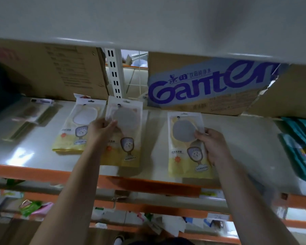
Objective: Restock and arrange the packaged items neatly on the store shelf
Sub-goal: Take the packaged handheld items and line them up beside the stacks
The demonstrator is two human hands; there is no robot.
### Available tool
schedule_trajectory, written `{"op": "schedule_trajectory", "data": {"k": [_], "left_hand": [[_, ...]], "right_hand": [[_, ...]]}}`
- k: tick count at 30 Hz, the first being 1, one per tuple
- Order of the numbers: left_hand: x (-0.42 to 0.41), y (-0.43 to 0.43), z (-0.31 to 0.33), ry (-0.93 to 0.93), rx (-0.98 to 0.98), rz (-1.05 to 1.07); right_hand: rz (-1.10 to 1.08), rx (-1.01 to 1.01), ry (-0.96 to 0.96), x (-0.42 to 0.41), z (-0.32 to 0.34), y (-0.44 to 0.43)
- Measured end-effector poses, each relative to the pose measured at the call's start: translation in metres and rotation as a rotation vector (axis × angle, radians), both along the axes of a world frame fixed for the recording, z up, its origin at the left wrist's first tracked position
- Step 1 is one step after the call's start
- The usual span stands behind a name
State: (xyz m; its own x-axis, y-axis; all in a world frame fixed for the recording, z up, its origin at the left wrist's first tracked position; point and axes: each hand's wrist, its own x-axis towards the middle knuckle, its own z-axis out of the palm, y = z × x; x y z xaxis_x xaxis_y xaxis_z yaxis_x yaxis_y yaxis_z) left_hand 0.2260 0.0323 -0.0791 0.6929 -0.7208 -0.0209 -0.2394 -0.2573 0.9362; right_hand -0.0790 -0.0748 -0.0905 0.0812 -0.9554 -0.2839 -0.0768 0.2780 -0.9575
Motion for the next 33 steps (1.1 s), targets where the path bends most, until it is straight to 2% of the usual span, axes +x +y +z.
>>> {"op": "schedule_trajectory", "data": {"k": [6, 13, 20, 25, 33], "left_hand": [[0.017, -0.02, -0.012, -0.141, 0.107, -0.115], [0.011, -0.034, -0.023, -0.278, 0.147, -0.104], [0.006, -0.043, -0.028, -0.47, 0.307, -0.156], [0.003, -0.042, -0.032, -0.573, 0.339, -0.158], [-0.006, -0.042, -0.03, -0.607, 0.399, -0.152]], "right_hand": [[-0.12, 0.02, -0.066, 0.024, -0.013, 0.029], [-0.211, 0.014, -0.18, 0.027, -0.023, 0.049], [-0.212, 0.019, -0.22, 0.027, -0.025, 0.051], [-0.196, -0.011, -0.193, 0.026, -0.025, 0.052], [-0.156, -0.013, -0.194, 0.023, -0.024, 0.052]]}}
